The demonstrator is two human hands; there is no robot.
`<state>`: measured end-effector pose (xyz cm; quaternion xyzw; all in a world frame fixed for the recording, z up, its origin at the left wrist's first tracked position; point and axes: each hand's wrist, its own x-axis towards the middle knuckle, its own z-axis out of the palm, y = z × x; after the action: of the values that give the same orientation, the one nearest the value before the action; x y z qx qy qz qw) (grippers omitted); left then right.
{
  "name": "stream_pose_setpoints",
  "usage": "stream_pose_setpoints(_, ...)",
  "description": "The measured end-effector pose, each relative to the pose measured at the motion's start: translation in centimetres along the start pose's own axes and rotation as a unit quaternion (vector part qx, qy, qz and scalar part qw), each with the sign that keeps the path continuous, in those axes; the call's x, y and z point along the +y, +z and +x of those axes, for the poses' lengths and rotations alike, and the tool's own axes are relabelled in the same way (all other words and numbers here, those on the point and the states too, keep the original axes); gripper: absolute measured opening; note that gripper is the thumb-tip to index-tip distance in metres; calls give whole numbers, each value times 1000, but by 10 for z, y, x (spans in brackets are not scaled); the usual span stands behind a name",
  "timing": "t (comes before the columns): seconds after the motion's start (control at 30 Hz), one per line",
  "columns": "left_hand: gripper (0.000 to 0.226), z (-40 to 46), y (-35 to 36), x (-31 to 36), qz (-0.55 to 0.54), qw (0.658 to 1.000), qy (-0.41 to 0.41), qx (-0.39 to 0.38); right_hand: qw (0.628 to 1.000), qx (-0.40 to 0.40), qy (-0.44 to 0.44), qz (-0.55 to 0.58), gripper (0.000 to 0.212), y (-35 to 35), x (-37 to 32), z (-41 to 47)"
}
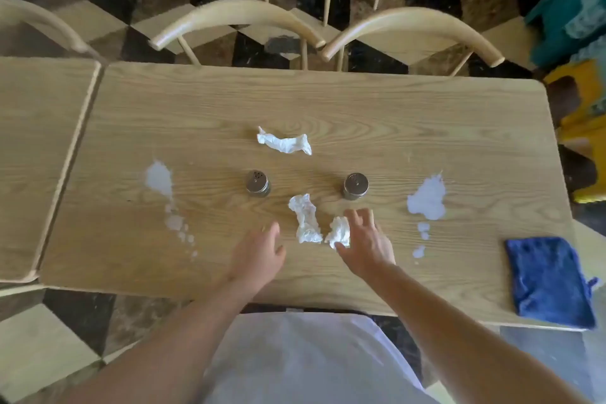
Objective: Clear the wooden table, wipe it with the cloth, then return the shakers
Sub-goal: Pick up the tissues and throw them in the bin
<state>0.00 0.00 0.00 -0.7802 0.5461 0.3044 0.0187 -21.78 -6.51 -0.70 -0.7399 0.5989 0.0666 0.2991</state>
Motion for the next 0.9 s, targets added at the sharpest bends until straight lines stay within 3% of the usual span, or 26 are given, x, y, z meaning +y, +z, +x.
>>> stream_pose_setpoints(0.07,38,15,0,26,87,993,70,35,1000,1,-9,-20,52,-3,1,11)
stream_pose_setpoints(0.13,58,27,4,48,121,986,112,18,1000,-13,-2,-18,43,-1,3,16)
stream_pose_setpoints(0.27,73,51,21,56,159,985,55,-49,999,-18,29,29,26,19,11,13)
stream_pose_setpoints(0.5,25,60,23,58,145,987,43,-50,993,-8,67,92,12,31,12,4)
stream_pose_setpoints(0.67,17,48,25,48,102,992,50,-48,994,-24,66,87,17,26,12,15)
stream_pose_setpoints(0.9,9,68,-7,74,55,992,99,56,990,5,67,122,13,27,15,18)
